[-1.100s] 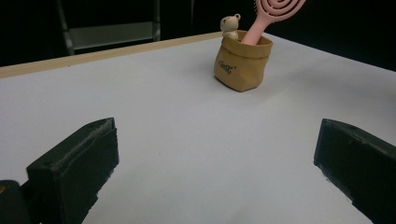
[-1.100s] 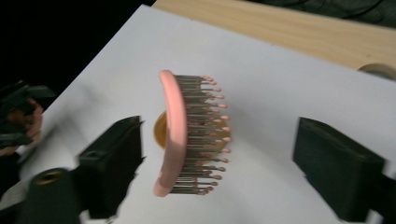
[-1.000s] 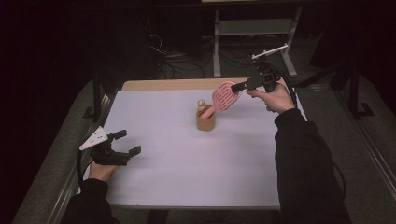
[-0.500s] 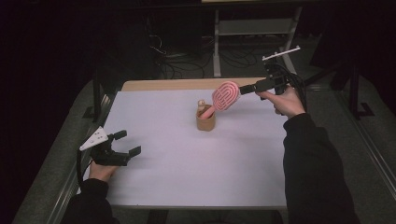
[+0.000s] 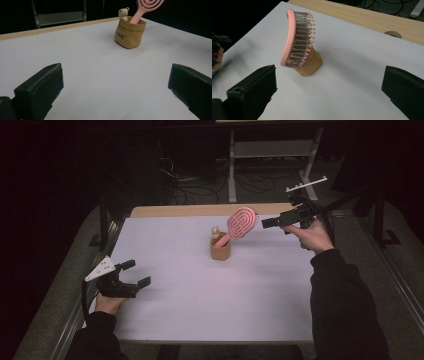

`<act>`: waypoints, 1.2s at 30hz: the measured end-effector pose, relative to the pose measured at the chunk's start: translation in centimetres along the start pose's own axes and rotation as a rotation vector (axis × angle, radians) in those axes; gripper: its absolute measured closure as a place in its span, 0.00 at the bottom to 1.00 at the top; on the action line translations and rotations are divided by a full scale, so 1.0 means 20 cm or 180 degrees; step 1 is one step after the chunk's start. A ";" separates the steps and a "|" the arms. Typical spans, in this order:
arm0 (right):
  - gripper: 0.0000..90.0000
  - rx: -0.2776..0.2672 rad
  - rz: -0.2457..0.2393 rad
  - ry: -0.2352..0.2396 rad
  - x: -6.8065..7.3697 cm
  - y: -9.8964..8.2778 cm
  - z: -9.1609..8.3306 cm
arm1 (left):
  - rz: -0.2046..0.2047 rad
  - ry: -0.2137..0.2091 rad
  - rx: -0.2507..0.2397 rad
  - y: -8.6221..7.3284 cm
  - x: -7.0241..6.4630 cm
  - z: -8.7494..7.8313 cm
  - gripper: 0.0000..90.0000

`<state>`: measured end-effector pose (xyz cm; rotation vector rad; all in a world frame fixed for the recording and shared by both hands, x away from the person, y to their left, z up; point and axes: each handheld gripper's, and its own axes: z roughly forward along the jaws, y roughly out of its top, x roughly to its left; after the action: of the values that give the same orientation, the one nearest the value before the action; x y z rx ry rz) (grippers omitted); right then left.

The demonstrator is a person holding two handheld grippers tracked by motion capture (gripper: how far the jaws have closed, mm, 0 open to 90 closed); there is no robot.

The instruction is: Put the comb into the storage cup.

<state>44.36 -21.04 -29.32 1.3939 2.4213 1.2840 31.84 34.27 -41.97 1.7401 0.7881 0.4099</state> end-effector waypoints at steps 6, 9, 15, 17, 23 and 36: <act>0.00 -0.0057 0.0021 -0.0045 -0.03 -0.07 -0.04 | 0.0015 -0.0003 0.0014 0.00 0.00 0.00 0.00; 0.00 -0.0086 0.0020 -0.0023 -0.03 -0.10 -0.05 | 0.0039 -0.0001 0.0056 0.00 -0.01 0.00 0.00; 0.00 -0.0132 0.0032 -0.0013 -0.05 -0.17 -0.07 | 0.0036 -0.0001 0.0056 -0.02 -0.01 0.00 0.00; 0.00 -0.0161 0.0015 -0.0004 -0.06 -0.19 -0.07 | 0.0034 -0.0003 0.0048 -0.02 -0.01 0.00 0.00; 0.00 -0.0151 0.0008 -0.0005 -0.07 -0.26 -0.08 | 0.0016 -0.0008 0.0066 -0.03 -0.01 0.00 0.00; 0.00 -0.0232 0.0023 -0.0002 -0.09 -0.40 -0.12 | 0.0000 0.0000 0.0110 -0.04 -0.01 0.00 0.00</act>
<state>38.99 -25.81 -33.80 1.3852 2.3458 1.3587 31.46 34.36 -42.78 1.7722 0.7993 0.3984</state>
